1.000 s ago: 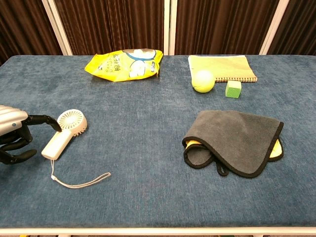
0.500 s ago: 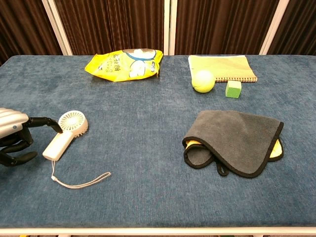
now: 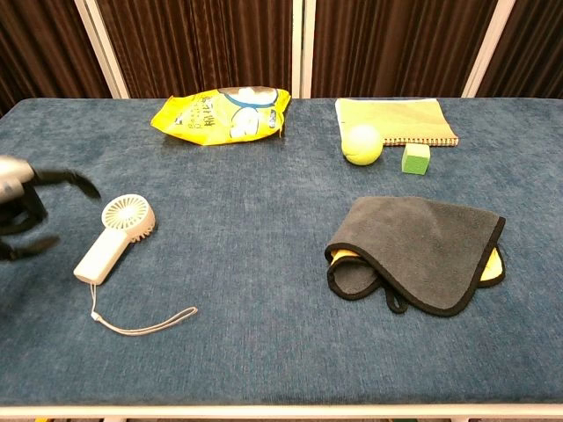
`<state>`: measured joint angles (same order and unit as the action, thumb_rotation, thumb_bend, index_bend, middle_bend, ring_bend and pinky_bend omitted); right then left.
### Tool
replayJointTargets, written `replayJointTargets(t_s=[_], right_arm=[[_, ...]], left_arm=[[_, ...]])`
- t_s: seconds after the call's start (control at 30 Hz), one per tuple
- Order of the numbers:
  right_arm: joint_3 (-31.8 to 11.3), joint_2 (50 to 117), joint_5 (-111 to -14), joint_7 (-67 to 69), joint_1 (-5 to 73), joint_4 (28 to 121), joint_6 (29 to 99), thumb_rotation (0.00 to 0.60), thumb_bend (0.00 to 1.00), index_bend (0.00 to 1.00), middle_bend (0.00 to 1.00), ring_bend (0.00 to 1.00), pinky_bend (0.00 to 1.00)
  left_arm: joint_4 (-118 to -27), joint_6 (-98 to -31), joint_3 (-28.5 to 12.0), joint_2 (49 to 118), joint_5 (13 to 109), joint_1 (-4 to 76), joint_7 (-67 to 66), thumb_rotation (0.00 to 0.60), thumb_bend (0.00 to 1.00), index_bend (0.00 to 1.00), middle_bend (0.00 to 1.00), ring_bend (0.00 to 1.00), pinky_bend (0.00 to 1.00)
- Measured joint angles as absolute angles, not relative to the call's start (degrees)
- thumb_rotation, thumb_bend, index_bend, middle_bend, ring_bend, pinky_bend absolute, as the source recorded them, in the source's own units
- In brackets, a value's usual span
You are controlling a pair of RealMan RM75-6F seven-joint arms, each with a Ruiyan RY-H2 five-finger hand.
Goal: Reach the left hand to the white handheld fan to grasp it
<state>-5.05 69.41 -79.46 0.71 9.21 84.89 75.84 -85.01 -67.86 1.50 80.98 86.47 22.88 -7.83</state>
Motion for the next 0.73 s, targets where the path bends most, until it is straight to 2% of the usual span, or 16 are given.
replayJointTargets(t_s=[0.07, 0.1, 0.13, 0.2, 0.23, 0.27, 0.3, 0.4, 0.73], right_arm=[[-5.1, 69.4, -79.5, 0.9, 9.2, 84.8, 75.9, 0.600, 0.16, 0.00, 0.00, 0.00, 0.00], [-5.1, 69.3, -79.5, 1.0, 9.2, 84.8, 75.9, 0.600, 0.15, 0.00, 0.00, 0.00, 0.00], [-5.1, 69.3, -79.4, 1.1, 9.2, 84.8, 76.0, 0.600, 0.16, 0.00, 0.00, 0.00, 0.00], [-5.2, 69.2, -79.4, 1.1, 9.1, 84.8, 76.1, 0.600, 0.16, 0.00, 0.00, 0.00, 0.00], [-5.2, 69.2, -79.4, 1.2, 9.1, 84.8, 76.1, 0.600, 0.16, 0.00, 0.00, 0.00, 0.00], [-5.2, 69.2, -79.4, 1.2, 9.1, 84.8, 76.2, 0.600, 0.16, 0.00, 0.00, 0.00, 0.00], [-5.2, 69.3, -79.5, 1.1, 9.1, 84.8, 76.2, 0.600, 0.15, 0.00, 0.00, 0.00, 0.00], [-5.2, 69.4, -79.6, 1.0, 9.0, 84.8, 76.5, 0.600, 0.16, 0.00, 0.00, 0.00, 0.00], [-5.3, 69.8, -79.9, -0.9, 8.9, 86.9, 77.5, 0.600, 0.15, 0.00, 0.00, 0.00, 0.00]], left_arm=[[-85.8, -70.1, 0.8, 80.2, 86.1, 22.0, -8.3, 0.600, 0.37, 0.21, 0.77, 0.76, 0.83], [-85.9, -71.2, 0.5, 80.0, 86.0, 21.5, -8.4, 0.600, 0.35, 0.20, 0.68, 0.66, 0.76], [-85.8, -72.4, 0.2, 80.0, 85.7, 20.9, -8.5, 0.600, 0.34, 0.19, 0.57, 0.53, 0.69], [-84.9, -75.4, -0.7, 80.3, 84.5, 19.2, -8.7, 0.600, 0.27, 0.16, 0.22, 0.16, 0.40], [-84.3, -76.6, -1.1, 80.6, 83.6, 18.4, -8.8, 0.600, 0.23, 0.15, 0.11, 0.07, 0.29], [-83.1, -78.0, -1.8, 81.1, 82.2, 17.4, -8.9, 0.600, 0.18, 0.15, 0.04, 0.02, 0.21], [-82.2, -79.1, -2.4, 81.5, 81.1, 16.6, -8.7, 0.600, 0.13, 0.14, 0.01, 0.00, 0.17], [-79.6, -80.8, -4.0, 82.4, 78.3, 14.4, -6.8, 0.600, 0.04, 0.14, 0.00, 0.00, 0.14], [-79.6, -79.4, -4.8, 80.6, 76.2, 12.7, -5.0, 0.600, 0.01, 0.13, 0.00, 0.00, 0.14]])
